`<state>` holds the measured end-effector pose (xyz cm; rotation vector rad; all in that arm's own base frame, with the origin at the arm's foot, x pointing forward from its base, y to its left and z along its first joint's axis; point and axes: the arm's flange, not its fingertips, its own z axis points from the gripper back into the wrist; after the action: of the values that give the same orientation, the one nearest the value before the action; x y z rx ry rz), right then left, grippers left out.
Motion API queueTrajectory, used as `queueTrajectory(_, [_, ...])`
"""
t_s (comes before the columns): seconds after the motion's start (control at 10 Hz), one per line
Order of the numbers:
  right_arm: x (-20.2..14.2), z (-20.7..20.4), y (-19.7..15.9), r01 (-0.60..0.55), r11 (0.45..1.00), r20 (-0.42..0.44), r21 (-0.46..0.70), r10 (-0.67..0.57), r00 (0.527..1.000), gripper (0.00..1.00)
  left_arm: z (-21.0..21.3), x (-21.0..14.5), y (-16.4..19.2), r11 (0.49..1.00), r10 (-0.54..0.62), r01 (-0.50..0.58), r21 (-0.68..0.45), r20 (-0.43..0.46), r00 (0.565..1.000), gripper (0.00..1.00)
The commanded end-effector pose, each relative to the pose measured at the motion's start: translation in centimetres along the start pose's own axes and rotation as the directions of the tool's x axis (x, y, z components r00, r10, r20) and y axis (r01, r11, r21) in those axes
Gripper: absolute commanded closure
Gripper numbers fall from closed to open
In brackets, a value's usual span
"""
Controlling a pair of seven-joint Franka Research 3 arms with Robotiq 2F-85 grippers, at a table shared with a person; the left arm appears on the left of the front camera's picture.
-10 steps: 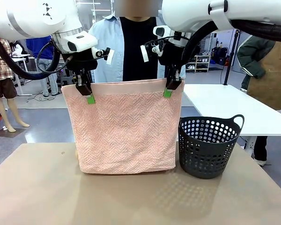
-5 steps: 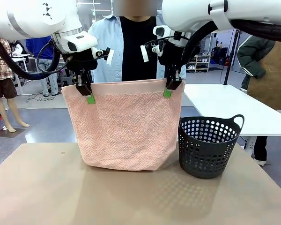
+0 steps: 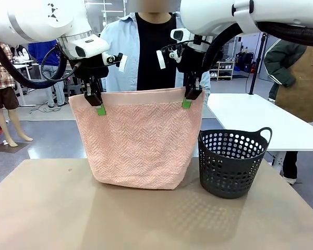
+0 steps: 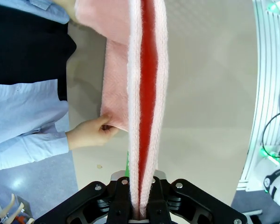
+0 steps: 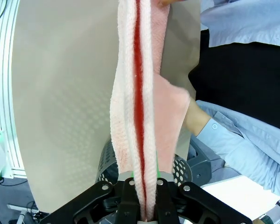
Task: Fold the towel.
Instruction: Release the end of the 100 cm Hotel Towel you were holding.
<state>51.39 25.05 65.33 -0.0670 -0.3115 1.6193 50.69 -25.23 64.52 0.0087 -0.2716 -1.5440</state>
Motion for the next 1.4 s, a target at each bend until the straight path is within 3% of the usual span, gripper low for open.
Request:
queueTrajectory(0.0, [-0.12, 0.03, -0.08, 0.001, 1.000, 0.000, -0.003, -0.001, 1.000, 1.00, 0.02, -0.03, 0.02, 1.000, 0.000, 0.000, 0.002, 0.000, 1.000, 1.00])
queueTrajectory(1.3, [-0.12, 0.03, -0.08, 0.001, 1.000, 0.000, -0.003, -0.001, 1.000, 1.00, 0.02, -0.03, 0.02, 1.000, 0.000, 0.000, 0.002, 0.000, 1.000, 1.00])
